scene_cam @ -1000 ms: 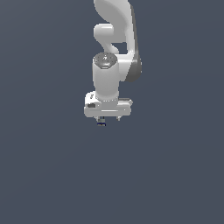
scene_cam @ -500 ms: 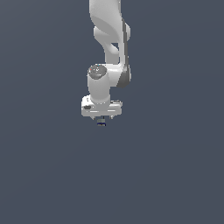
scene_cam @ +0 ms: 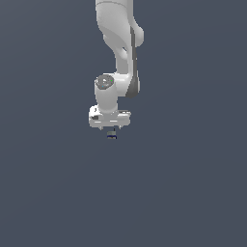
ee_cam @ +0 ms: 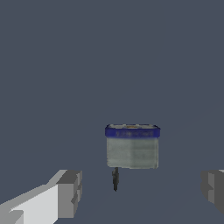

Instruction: Pick up the object and move it to a goal position.

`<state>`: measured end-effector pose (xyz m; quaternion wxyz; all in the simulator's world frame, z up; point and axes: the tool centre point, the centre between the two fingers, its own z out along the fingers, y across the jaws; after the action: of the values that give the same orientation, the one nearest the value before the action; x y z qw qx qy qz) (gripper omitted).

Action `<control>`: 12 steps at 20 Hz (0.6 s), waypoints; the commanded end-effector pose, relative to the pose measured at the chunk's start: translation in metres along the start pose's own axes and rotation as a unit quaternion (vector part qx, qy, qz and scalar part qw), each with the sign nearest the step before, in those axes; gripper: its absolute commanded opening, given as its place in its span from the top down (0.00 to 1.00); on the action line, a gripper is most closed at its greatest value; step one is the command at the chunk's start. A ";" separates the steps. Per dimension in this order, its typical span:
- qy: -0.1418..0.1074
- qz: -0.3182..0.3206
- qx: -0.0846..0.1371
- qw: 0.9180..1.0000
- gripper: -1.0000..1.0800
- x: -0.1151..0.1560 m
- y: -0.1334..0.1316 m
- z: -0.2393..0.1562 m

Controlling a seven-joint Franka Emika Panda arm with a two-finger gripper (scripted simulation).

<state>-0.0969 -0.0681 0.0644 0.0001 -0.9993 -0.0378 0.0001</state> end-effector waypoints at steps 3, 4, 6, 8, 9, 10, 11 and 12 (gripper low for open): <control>0.000 0.000 0.000 1.000 0.04 -0.001 0.000 0.001; 0.000 0.000 0.000 1.000 0.04 -0.001 0.000 0.002; 0.000 0.000 0.000 1.000 0.04 -0.001 0.000 0.006; 0.000 0.000 0.000 1.000 0.04 -0.002 0.000 0.012; 0.000 0.000 0.000 1.000 0.04 -0.002 0.000 0.015; 0.000 0.000 0.000 1.000 0.04 -0.002 0.000 0.020; 0.000 0.000 0.000 1.000 0.04 -0.002 0.000 0.025; 0.000 0.000 0.000 1.000 0.04 -0.003 0.000 0.030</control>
<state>-0.0988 -0.0687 0.0419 0.0000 -0.9993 -0.0382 -0.0002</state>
